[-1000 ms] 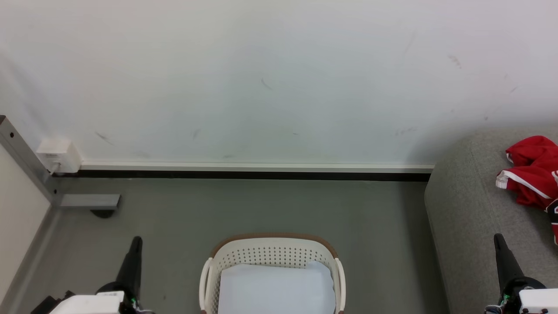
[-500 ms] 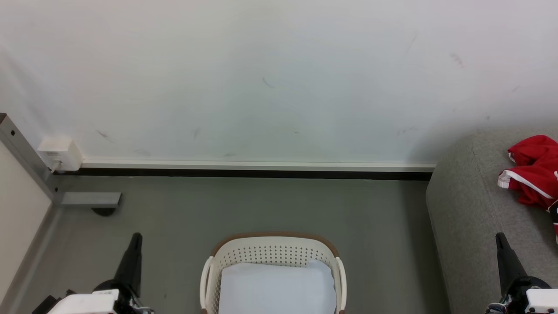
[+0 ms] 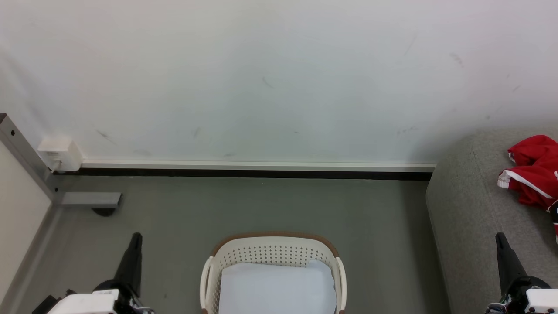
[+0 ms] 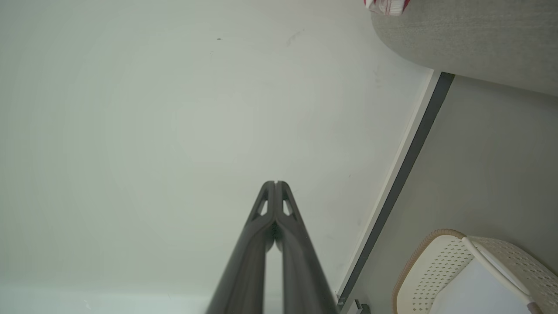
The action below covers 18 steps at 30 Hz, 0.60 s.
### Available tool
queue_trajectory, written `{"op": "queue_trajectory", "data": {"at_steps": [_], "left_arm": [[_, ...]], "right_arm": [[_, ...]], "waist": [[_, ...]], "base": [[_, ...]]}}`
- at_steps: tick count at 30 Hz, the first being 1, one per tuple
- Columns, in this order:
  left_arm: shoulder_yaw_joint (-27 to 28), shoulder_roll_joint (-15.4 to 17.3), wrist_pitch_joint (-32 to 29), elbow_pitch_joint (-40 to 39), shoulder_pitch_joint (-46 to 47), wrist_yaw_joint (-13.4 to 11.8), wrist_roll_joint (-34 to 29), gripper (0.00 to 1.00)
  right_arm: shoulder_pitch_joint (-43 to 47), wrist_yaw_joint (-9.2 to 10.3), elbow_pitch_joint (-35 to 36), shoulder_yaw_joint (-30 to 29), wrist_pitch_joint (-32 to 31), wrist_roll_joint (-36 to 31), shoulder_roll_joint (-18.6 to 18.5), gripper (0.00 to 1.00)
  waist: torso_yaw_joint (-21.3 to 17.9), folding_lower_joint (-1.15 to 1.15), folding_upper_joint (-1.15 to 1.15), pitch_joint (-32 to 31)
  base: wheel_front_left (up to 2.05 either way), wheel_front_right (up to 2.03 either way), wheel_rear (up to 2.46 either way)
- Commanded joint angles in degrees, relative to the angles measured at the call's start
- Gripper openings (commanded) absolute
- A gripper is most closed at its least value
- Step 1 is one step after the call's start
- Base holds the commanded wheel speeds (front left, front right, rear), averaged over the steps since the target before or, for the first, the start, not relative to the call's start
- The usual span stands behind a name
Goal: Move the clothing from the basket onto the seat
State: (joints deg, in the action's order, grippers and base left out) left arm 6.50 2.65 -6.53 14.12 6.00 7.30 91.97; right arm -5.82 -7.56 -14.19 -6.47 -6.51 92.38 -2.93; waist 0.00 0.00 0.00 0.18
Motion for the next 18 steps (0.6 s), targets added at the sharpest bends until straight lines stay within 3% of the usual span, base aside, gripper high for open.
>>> {"op": "queue_trajectory", "data": {"at_steps": [1, 18], "left_arm": [[0.1, 0.4, -0.2, -0.2, 0.4, 0.4, 0.8, 0.0], [0.1, 0.4, -0.2, -0.2, 0.4, 0.4, 0.8, 0.0]], "right_arm": [[-0.7, 0.14, 0.3, -0.3, -0.2, 0.1, 0.1, 0.0], [-0.7, 0.14, 0.3, -0.3, -0.2, 0.1, 0.1, 0.0]], "waist": [[0.0, 0.0, 0.0, 0.0], [0.0, 0.0, 0.0, 0.0]], "base": [[0.0, 0.0, 0.0], [0.0, 0.0, 0.0]]}}
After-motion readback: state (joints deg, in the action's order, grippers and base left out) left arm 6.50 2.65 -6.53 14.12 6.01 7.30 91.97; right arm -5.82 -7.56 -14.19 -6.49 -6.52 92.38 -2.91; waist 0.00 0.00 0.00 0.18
